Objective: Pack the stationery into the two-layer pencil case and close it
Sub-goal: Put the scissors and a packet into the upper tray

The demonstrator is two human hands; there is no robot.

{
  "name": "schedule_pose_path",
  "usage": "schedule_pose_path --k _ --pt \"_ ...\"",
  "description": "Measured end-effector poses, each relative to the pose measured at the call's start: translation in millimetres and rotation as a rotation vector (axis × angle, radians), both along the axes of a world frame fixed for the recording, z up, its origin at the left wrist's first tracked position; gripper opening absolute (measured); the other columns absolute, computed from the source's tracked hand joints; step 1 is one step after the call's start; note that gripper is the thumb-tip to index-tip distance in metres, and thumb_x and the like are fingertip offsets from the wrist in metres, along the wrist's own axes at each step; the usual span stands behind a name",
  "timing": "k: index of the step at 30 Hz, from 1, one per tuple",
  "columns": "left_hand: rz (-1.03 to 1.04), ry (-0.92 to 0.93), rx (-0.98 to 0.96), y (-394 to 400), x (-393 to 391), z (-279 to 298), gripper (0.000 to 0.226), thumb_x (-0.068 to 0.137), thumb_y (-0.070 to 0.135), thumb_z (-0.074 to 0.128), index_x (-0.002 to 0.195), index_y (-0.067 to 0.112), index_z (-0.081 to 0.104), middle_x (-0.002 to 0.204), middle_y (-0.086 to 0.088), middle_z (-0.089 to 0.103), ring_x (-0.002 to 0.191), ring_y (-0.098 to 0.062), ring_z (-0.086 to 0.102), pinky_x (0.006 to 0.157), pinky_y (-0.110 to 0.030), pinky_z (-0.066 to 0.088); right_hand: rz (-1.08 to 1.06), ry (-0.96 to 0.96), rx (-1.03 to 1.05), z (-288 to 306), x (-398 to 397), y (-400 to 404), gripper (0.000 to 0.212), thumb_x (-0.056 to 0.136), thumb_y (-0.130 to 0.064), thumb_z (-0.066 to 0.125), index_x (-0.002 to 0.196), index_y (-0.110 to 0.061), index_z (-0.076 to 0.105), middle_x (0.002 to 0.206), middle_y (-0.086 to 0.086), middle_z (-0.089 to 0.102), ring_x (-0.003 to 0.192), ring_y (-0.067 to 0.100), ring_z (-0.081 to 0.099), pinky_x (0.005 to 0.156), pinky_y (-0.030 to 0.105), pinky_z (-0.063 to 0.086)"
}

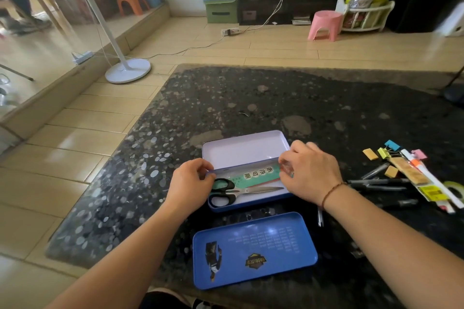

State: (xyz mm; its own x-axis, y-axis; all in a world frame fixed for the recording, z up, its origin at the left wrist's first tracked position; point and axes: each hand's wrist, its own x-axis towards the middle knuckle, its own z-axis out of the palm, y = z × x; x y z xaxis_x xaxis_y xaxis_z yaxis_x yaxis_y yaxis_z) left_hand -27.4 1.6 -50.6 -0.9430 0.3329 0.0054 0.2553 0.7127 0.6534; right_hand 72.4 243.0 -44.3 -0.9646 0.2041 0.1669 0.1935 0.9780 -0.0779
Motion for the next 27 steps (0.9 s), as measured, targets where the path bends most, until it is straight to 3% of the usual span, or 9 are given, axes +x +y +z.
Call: schedule_pose_path --k 3,6,10,13,17,21,23,25,27 --pt "-0.075 0.038 0.012 -4 7 -4 0.018 0.084 0.020 0.067 0.100 0.028 0.062 0.088 0.007 0.056 0.073 -0.006 0.053 0.063 -0.014 0.036 0.136 -0.138 0.097 2 -6 2 0.041 0.076 -0.066 0.049 0.102 -0.039 0.065 0.093 -0.012 0.061 0.086 0.014 0.050 0.059 0.028 0.042" --pt "-0.069 0.035 0.028 -3 13 -7 0.027 0.083 0.018 0.069 0.106 0.029 0.060 0.095 0.011 0.051 0.074 -0.005 0.052 0.065 -0.012 0.035 0.058 -0.125 0.076 2 -12 -2 0.043 0.076 -0.071 0.047 0.095 -0.039 0.069 0.070 -0.009 0.052 0.070 0.011 0.046 0.054 0.025 0.038" --pt "-0.016 0.053 0.030 2 14 -10 0.025 0.083 0.017 0.069 0.104 0.027 0.061 0.096 0.009 0.051 0.083 -0.007 0.052 0.068 -0.015 0.035 -0.037 -0.119 0.054 3 -14 -10 0.045 0.074 -0.072 0.050 0.088 -0.035 0.071 0.062 -0.009 0.045 0.067 0.011 0.046 0.051 0.024 0.035" --pt "0.034 0.087 0.041 5 15 -11 0.020 0.083 0.015 0.069 0.100 0.026 0.064 0.092 0.011 0.052 0.079 -0.006 0.051 0.064 -0.013 0.034 -0.092 -0.076 -0.050 1 -9 -14 0.038 0.075 -0.067 0.055 0.090 -0.035 0.069 0.065 -0.009 0.044 0.072 0.012 0.043 0.052 0.026 0.031" --pt "0.073 0.103 0.038 8 15 -11 0.017 0.083 0.017 0.069 0.098 0.023 0.066 0.091 0.007 0.055 0.082 -0.010 0.052 0.068 -0.019 0.035 -0.018 0.008 -0.135 2 10 -14 0.027 0.084 -0.052 0.052 0.101 -0.036 0.065 0.081 -0.009 0.062 0.076 0.011 0.043 0.050 0.024 0.028" --pt "0.044 0.093 0.025 6 18 -9 0.029 0.086 0.029 0.067 0.113 0.023 0.060 0.107 0.006 0.049 0.096 -0.014 0.051 0.076 -0.025 0.039 -0.011 0.223 -0.180 13 57 6 0.017 0.082 -0.043 0.060 0.095 -0.034 0.066 0.071 -0.017 0.061 0.068 0.006 0.044 0.045 0.019 0.032" --pt "-0.012 0.228 -0.080 5 25 -5 0.039 0.085 0.037 0.067 0.120 0.023 0.057 0.119 0.002 0.047 0.108 -0.022 0.048 0.084 -0.033 0.042 -0.079 0.259 -0.145 16 88 32 0.015 0.080 -0.041 0.062 0.093 -0.035 0.066 0.071 -0.019 0.058 0.068 0.005 0.048 0.047 0.021 0.038" --pt "-0.173 0.421 -0.170 8 35 3 0.050 0.082 0.051 0.065 0.123 0.025 0.055 0.128 0.000 0.048 0.116 -0.028 0.044 0.091 -0.044 0.041 -0.206 0.245 -0.102 18 118 69 0.013 0.079 -0.032 0.066 0.091 -0.035 0.067 0.078 -0.016 0.064 0.076 0.009 0.052 0.051 0.024 0.042" --pt "-0.379 0.482 -0.300 18 44 9 0.074 0.074 0.073 0.055 0.133 0.030 0.045 0.141 0.000 0.043 0.128 -0.029 0.038 0.102 -0.051 0.033 -0.363 0.148 -0.075 19 142 107 0.025 0.078 -0.023 0.066 0.099 -0.035 0.066 0.093 -0.011 0.067 0.087 0.014 0.053 0.055 0.025 0.040"
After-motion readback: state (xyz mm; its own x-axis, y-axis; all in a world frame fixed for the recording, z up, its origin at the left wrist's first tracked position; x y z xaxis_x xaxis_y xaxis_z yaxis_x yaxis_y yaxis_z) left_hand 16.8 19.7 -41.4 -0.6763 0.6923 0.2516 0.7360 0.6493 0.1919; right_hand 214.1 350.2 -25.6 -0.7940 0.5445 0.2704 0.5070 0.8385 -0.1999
